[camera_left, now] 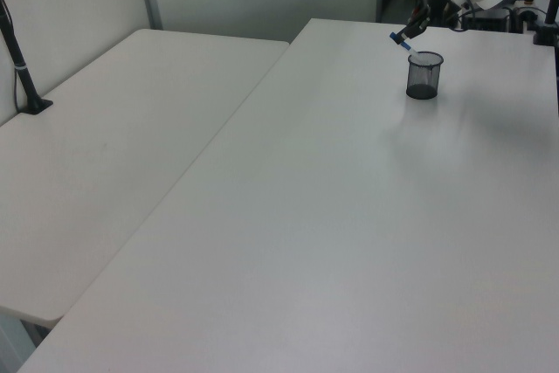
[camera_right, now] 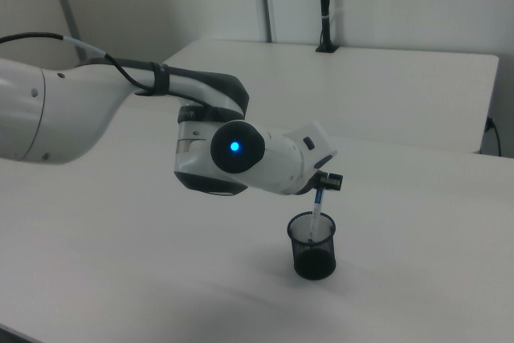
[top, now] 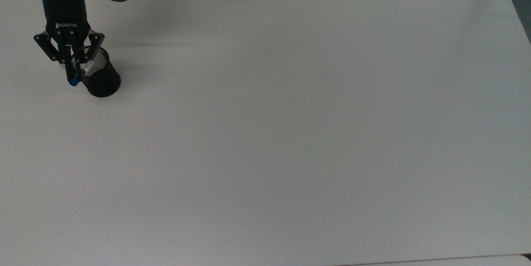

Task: Insert the marker
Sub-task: 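Lower the marker upright into the mesh cup, then open the gripper to release the marker in the cup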

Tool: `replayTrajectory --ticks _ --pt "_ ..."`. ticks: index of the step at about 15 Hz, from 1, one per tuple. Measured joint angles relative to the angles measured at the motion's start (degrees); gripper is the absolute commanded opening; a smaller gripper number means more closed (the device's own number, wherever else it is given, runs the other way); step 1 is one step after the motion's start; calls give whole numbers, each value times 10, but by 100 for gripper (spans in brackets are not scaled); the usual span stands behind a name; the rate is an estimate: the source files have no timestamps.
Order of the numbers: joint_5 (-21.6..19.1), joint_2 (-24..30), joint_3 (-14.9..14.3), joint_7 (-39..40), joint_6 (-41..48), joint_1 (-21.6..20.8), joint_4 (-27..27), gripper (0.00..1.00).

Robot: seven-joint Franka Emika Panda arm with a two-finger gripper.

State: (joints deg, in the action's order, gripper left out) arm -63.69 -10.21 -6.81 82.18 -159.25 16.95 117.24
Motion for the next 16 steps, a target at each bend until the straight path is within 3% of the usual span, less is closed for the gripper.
replayTrajectory --ticks 5,12,13,16 --pt "-1 -3 0 5 1 2 1 61" --pt "-7 7 -3 -1 22 16 -3 89" --pt "-8 11 -3 -8 22 16 -5 100" --pt "-8 34 0 -52 31 15 -12 100"
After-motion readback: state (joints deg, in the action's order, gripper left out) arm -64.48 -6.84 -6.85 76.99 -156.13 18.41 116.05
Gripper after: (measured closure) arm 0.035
